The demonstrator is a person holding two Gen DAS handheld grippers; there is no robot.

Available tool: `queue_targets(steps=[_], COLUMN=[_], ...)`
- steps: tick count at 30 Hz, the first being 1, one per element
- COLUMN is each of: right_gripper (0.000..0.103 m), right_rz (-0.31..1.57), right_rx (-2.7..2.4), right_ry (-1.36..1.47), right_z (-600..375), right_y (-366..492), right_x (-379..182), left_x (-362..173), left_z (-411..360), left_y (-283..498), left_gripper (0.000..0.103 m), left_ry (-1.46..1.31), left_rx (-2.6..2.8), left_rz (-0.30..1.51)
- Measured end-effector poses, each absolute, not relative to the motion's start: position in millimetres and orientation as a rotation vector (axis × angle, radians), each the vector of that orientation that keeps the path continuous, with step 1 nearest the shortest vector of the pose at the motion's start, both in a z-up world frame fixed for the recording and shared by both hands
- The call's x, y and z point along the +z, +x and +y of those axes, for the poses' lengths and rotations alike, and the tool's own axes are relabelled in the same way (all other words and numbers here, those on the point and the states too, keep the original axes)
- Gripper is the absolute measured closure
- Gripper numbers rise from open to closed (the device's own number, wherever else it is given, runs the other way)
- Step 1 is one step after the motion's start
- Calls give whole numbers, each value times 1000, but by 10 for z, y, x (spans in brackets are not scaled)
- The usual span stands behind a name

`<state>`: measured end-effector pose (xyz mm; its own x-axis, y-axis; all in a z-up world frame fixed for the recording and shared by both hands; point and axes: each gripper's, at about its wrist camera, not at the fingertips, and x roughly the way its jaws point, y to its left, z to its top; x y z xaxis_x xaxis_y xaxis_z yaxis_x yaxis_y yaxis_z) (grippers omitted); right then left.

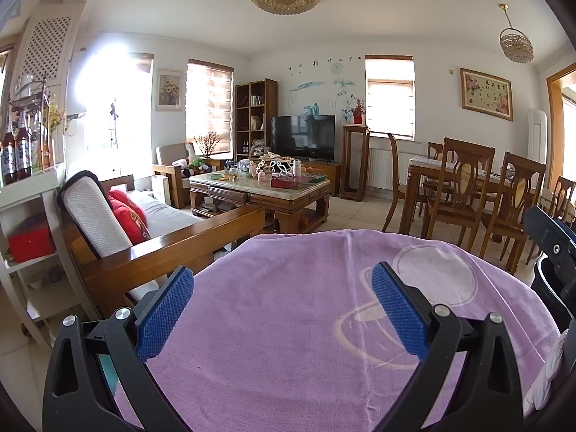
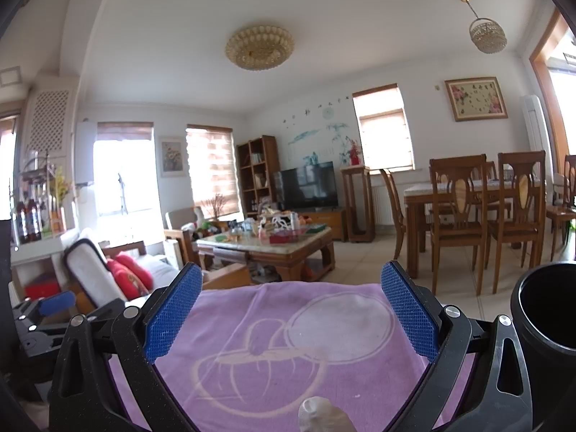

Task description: Collect trash

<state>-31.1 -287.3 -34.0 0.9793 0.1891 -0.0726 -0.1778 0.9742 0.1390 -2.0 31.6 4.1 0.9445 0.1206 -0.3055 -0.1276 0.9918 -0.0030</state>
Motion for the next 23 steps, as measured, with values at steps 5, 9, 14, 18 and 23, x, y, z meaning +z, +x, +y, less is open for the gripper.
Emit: queue_targets(steps=[5, 9, 14, 18, 23], right_gripper=[5, 5, 5, 5, 5], right_rz=[88, 86, 87, 86, 86], right_rx=[184, 185, 186, 185, 186], right_ry=[131, 131, 128, 130, 129], right_z=[-2862, -2853, -2861, -2877, -2888], right_y=[-312, -314, -307, -307, -306], right_x=[-345, -342, -343, -351, -352], left_x=[41, 41, 38, 45, 57], left_z=[315, 316, 314, 302, 243], left_y=[-24, -26, -25, -33, -68], left_gripper=[5, 5, 5, 5, 5], left_ry=[-21, -24, -24, -26, -21], left_rx=[127, 128, 128, 133, 135], left_rz=[309, 310, 309, 308, 302])
